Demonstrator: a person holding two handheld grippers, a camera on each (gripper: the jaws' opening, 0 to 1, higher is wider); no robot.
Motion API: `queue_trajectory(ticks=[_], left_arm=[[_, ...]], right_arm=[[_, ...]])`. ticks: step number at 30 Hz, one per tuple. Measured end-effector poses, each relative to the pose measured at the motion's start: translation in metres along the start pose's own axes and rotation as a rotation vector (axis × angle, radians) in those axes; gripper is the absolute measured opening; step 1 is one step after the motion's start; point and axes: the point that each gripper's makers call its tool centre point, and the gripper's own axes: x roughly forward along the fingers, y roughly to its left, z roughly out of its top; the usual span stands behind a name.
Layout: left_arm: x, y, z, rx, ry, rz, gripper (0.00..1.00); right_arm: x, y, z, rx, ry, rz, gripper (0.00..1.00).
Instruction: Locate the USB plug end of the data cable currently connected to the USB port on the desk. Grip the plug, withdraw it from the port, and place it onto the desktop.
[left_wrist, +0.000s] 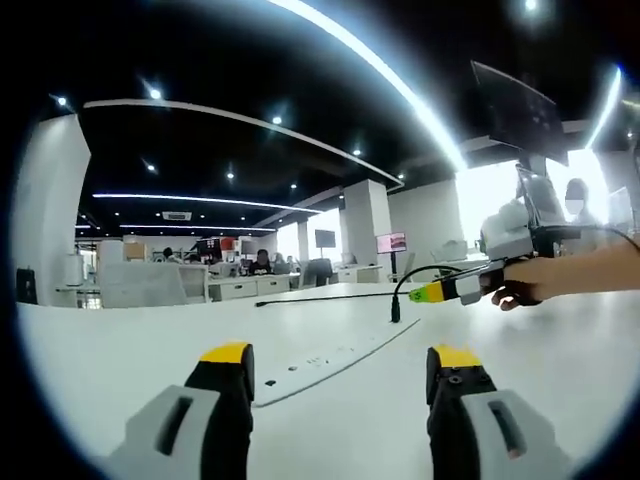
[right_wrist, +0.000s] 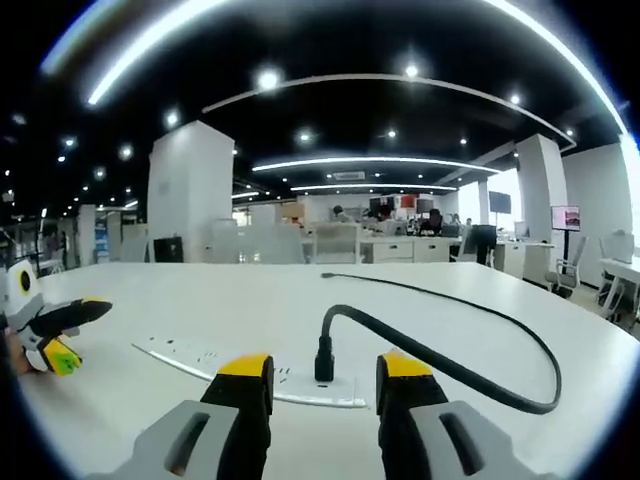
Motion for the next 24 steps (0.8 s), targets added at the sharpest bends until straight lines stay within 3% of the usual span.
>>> queue_trajectory(ticks=[11,24], left_arm=[[0.002,-0.004,-0.005,0.019,0.018,-0.011,0.7],[0.002,-0.014,-0.007,0.032,0.025,-0.025,0.7]], right_arm=[[0.015,0.0,0.005,0.006,-0.004,-0.019,0.42],[0.018,-0.002,0.005,0.04,-0.019,-0.024,0.42]])
